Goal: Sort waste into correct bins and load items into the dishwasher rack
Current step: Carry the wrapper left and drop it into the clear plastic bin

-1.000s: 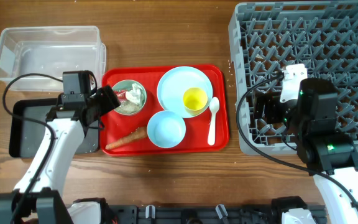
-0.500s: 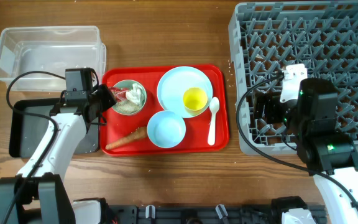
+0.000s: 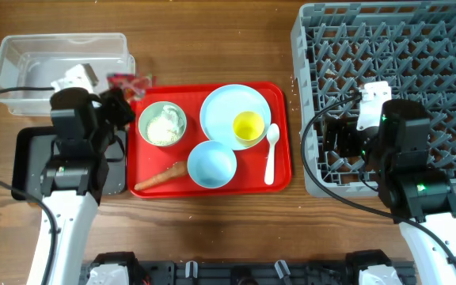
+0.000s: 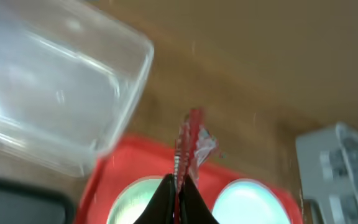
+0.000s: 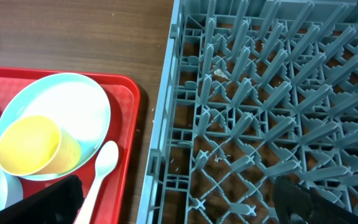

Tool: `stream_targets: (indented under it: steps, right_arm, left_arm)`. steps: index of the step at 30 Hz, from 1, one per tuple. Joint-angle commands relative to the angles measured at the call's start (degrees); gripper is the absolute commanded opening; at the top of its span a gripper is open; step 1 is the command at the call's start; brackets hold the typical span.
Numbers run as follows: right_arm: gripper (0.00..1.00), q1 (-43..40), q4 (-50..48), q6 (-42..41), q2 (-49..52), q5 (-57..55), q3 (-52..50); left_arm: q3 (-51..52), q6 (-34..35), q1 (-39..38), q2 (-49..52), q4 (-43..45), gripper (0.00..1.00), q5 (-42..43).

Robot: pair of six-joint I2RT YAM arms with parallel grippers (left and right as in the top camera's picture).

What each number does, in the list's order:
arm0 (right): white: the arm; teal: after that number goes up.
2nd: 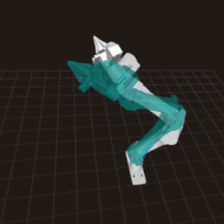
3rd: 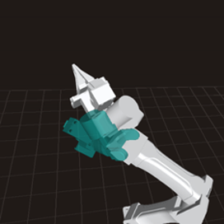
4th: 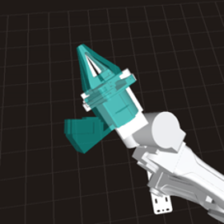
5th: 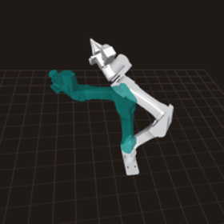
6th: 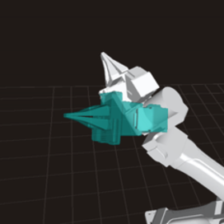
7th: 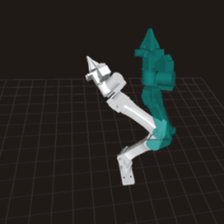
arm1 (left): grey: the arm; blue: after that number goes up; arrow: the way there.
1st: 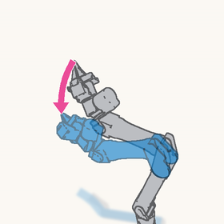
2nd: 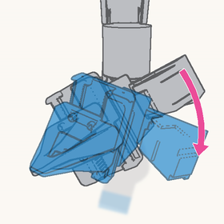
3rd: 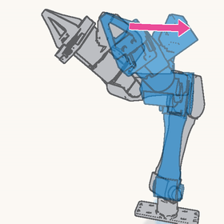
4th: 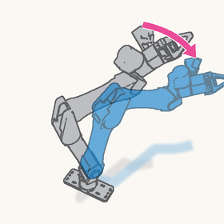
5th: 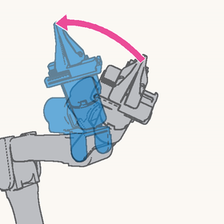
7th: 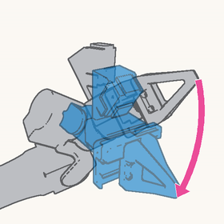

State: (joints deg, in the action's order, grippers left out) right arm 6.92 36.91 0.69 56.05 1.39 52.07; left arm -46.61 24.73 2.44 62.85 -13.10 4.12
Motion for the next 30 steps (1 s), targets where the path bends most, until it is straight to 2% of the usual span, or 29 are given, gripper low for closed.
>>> stream_targets:
  steps: [1,4,9,14,15,16,18,21,23,26,30]
  right_arm:
    - [1.0,-0.2,0.1,-0.7,0.1,-0.5,1.1]
    - [1.0,-0.2,0.3,-0.7,0.1,-0.5,1.1]
    - [1.0,-0.2,1.0,-0.7,0.1,-0.5,1.1]
    - [1.0,-0.2,1.2,-0.7,0.1,-0.5,1.1]
    - [1.0,-0.2,1.2,-0.7,0.1,-0.5,1.1]
    - [1.0,-0.2,1.3,-0.7,0.2,-0.5,1.1]
    - [1.0,-0.2,1.3,-0.7,0.5,-0.5,1.1]
    - [1.0,-0.2,1.4,-0.7,0.8,-0.5,1.1]
    - [1.0,-0.2,1.4,-0.7,0.8,-0.6,1.1]
    - [1.0,-0.2,1.3,-0.7,0.9,-0.5,1.1]
    - [1.0,-0.2,1.6,-0.7,0.9,-0.5,1.1]
  left_arm:
    - [-0.7,-0.5,0.6,1.3,6.4,0.04,-11.9]
    - [-0.7,-0.5,2.6,7.2,12.0,0.04,-15.7]
    - [-0.7,-0.5,6.8,20.3,20.9,0.04,-15.7]
    - [-0.7,-0.5,7.8,24.9,26.0,0.04,-15.6]
    - [-0.7,-0.5,7.8,24.9,27.3,0.14,-15.5]
    - [-0.7,-0.5,7.8,24.8,27.8,0.38,-15.5]
    - [-0.7,-0.5,7.8,24.4,27.8,0.79,-15.5]
    - [-0.7,-4.9,7.7,22.7,26.9,0.81,-13.5]
    - [-1.0,-6.8,6.8,19.9,23.6,0.85,-12.7]
    - [-3.1,-8.1,2.4,13.9,11.4,1.0,-12.7]
    - [-3.6,-8.2,-6.6,10.2,-3.7,1.0,-12.5]
